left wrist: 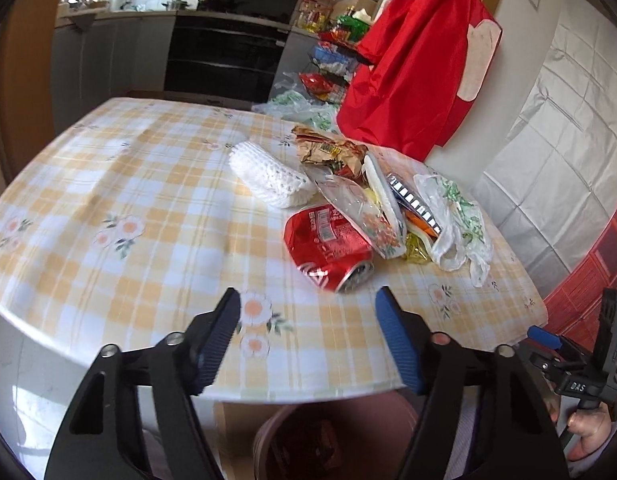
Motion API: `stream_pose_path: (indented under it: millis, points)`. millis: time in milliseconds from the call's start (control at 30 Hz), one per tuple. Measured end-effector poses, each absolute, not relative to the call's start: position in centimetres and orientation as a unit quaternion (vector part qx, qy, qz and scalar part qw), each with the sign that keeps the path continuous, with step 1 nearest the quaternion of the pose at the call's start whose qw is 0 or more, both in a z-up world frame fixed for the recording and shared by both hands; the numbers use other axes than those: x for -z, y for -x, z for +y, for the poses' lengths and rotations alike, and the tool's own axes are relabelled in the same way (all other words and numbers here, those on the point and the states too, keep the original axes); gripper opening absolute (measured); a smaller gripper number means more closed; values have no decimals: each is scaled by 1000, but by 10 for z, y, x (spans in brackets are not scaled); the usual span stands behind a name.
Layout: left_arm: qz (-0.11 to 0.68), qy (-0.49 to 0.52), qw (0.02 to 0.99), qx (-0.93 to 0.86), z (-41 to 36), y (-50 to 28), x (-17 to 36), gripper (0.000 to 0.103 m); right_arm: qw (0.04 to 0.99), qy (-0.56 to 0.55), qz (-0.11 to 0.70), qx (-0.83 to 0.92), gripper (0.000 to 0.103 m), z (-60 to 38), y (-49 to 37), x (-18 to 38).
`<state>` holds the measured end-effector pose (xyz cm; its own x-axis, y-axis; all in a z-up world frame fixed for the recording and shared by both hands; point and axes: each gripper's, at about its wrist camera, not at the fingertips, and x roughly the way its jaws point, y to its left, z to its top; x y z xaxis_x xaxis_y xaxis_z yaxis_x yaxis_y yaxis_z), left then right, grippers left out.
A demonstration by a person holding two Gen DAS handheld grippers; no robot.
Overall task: Collect trash
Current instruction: 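Reach the left tool to the crushed red can and grasp it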
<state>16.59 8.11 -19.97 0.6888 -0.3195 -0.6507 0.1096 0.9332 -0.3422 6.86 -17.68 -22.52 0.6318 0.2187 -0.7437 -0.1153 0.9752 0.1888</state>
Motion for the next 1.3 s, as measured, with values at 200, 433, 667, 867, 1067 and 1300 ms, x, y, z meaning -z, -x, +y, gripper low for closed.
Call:
stream_pose_path:
  millis: [200,433,667,867,1067,1300]
  points:
    - [422,185,876,144,81,-241,238,49,900,-67,424,-71,96,-195,-95,232]
    - [452,215,852,156,74,-286,273,49,896,-63,435,-58,96,-207,-125,241]
    - [457,252,836,169,74,-304,292,49,894,-60,440,-55,96,-208,-148,247]
    - [460,244,829,207,58,-307,293,48,898,-41,435,-51,96,-205,-160,248]
    - [438,264,829,226,60,-295,277,7,910,-5,412,-38,96,-210,-176,236]
    - [413,254,853,196,74,-262,257,5,932,4,362,-33,97,-218,-218,212]
